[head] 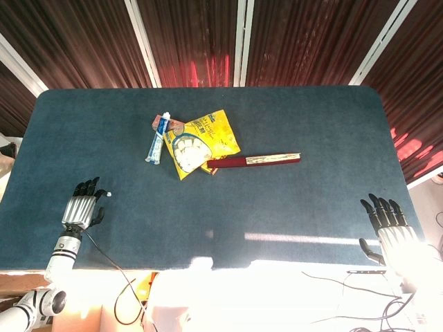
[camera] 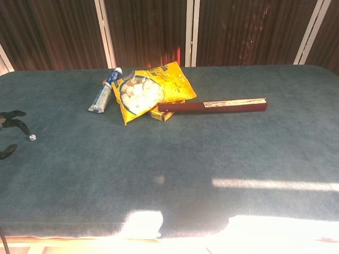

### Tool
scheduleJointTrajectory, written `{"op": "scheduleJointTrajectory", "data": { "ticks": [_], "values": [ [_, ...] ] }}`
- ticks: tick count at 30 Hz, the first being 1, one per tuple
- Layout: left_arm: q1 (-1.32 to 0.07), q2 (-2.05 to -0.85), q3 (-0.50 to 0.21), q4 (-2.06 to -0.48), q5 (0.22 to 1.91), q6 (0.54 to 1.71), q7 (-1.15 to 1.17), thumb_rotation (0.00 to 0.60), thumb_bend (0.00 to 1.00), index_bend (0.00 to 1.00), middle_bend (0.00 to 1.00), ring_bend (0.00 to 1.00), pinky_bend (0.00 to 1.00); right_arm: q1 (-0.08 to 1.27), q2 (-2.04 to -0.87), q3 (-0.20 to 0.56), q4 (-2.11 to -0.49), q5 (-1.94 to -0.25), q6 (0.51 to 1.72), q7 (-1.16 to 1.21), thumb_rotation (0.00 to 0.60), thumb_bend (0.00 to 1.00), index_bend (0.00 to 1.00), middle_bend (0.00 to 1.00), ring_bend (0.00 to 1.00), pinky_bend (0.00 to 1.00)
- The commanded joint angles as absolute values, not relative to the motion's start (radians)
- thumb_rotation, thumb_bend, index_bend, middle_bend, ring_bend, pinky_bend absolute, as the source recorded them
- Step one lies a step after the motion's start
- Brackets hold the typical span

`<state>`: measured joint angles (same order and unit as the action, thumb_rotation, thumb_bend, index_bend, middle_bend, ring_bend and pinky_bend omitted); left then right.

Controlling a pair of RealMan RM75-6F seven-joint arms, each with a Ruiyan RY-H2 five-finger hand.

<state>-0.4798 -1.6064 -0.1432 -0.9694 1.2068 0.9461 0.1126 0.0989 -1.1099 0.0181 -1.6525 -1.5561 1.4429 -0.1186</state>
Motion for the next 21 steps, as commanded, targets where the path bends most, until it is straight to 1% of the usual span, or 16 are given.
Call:
{"op": "scheduleJointTrajectory", "data": {
  "ticks": [1, 12, 21],
  "values": [
    [-0.480, -1.608, -0.144, -0.969, 1.206, 0.948, 0.112, 0.571, 0.54, 0.32, 0.00, 0.00, 0.09, 0.098, -1.109, 0.017, -1.653, -1.558, 1.443, -0.116, 0.600, 0.29, 0.00, 0.00, 0.00, 0.00],
    [-0.487, -1.618, -0.142, -0.957, 1.202, 0.938, 0.116, 0.574, 0.54, 0.32, 0.00, 0.00, 0.09, 0.088, -1.100, 0.014, -1.650, -1.563, 1.460, -0.100, 0.600, 0.29, 0.00, 0.00, 0.00, 0.00],
    [-0.495, -1.626, -0.144, -0.939, 1.188, 0.921, 0.134, 0.577, 0.54, 0.30, 0.00, 0.00, 0.09, 0.093, -1.095, 0.010, -1.652, -1.566, 1.445, -0.094, 0.600, 0.29, 0.00, 0.00, 0.00, 0.00]
  ]
}}
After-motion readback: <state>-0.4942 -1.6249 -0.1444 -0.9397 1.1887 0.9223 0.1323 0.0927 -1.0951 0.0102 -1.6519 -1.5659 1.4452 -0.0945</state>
